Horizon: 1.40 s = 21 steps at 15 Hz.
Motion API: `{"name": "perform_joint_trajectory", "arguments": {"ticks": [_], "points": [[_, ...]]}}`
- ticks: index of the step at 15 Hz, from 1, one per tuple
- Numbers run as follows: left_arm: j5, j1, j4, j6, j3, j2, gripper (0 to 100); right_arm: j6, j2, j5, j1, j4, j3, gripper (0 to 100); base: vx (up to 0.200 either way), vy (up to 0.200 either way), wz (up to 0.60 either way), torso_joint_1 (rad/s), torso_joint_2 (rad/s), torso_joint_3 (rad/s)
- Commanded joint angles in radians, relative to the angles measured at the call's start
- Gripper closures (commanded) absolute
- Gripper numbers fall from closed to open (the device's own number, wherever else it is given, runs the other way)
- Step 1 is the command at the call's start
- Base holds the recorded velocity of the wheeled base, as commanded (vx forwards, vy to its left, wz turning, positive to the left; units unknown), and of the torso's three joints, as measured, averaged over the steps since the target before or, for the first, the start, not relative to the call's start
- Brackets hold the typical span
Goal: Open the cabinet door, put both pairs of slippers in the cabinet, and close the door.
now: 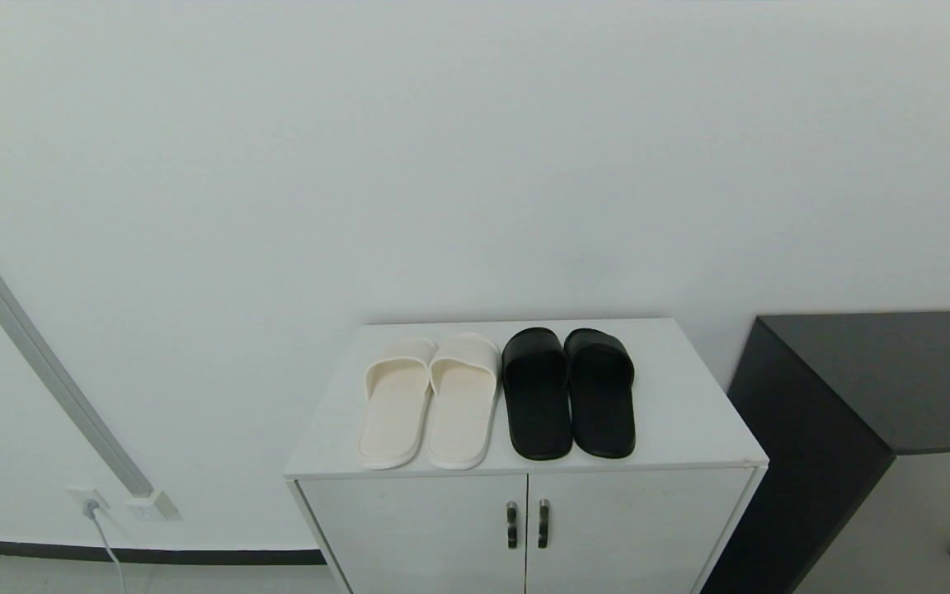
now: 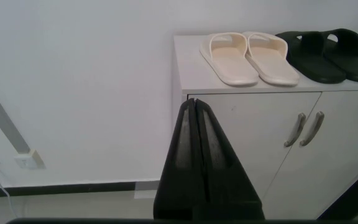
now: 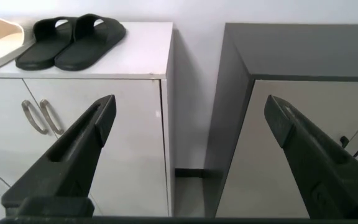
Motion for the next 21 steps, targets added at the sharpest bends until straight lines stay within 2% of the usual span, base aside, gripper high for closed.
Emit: {"name": "perform_joint_trajectory", "arguments": {"ticks": [1, 2, 3, 4, 5, 8, 11, 14, 15, 17, 20, 21], "points": [[0.000, 0.000, 0.000, 0.000, 0.000, 0.001, 100, -0.002, 0.000, -0.001, 0.000, -0.003, 0.000, 0, 0.000, 0.000, 0.00, 0.000, 0.00, 0.000], [0.000, 0.000, 0.000, 0.000, 0.000, 0.001, 100, 0.013, 0.008, -0.007, 0.000, -0.022, -0.052, 0, 0.000, 0.000, 0.00, 0.000, 0.00, 0.000], [0.000, 0.000, 0.000, 0.000, 0.000, 0.001, 100, 0.069, 0.084, -0.007, 0.005, -0.003, -0.240, 0, 0.000, 0.000, 0.00, 0.000, 0.00, 0.000], [-0.002, 0.000, 0.000, 0.000, 0.000, 0.000, 100, 0.082, 0.163, -0.004, 0.011, 0.055, -0.346, 0, 0.000, 0.000, 0.00, 0.000, 0.00, 0.000], [-0.002, 0.000, 0.000, -0.001, 0.000, 0.000, 100, 0.072, 0.218, 0.013, 0.018, 0.118, -0.386, 0, 0.000, 0.000, 0.00, 0.000, 0.00, 0.000], [-0.002, 0.000, 0.000, 0.000, 0.000, 0.001, 100, 0.036, 0.350, 0.118, 0.022, 0.130, -0.314, 0, 0.000, 0.000, 0.00, 0.000, 0.00, 0.000], [-0.002, 0.000, 0.000, 0.000, 0.000, 0.000, 100, 0.044, 0.543, 0.196, 0.029, 0.020, -0.288, 0, 0.000, 0.000, 0.00, 0.000, 0.00, 0.000], [-0.002, 0.000, 0.000, 0.000, 0.000, 0.000, 100, 0.056, 0.750, 0.219, 0.106, -0.132, -0.286, 0, 0.000, 0.000, 0.00, 0.000, 0.00, 0.000], [-0.002, 0.000, 0.000, 0.000, 0.000, 0.001, 100, 0.086, 0.841, 0.211, 0.138, -0.218, -0.294, 0, 0.000, 0.000, 0.00, 0.000, 0.00, 0.000], [-0.002, 0.000, 0.000, -0.001, 0.000, 0.001, 100, 0.118, 0.933, 0.174, 0.204, -0.296, -0.325, 0, 0.000, 0.000, 0.00, 0.000, 0.00, 0.000], [-0.002, 0.000, 0.000, -0.001, 0.000, 0.001, 100, 0.178, 1.049, -0.002, 0.430, -0.355, -0.385, 0, 0.000, 0.000, 0.00, 0.000, 0.00, 0.000], [-0.003, 0.000, 0.000, -0.001, 0.000, 0.001, 100, 0.197, 1.075, -0.045, 0.479, -0.367, -0.403, 0, 0.000, 0.000, 0.00, 0.000, 0.00, 0.000]]}}
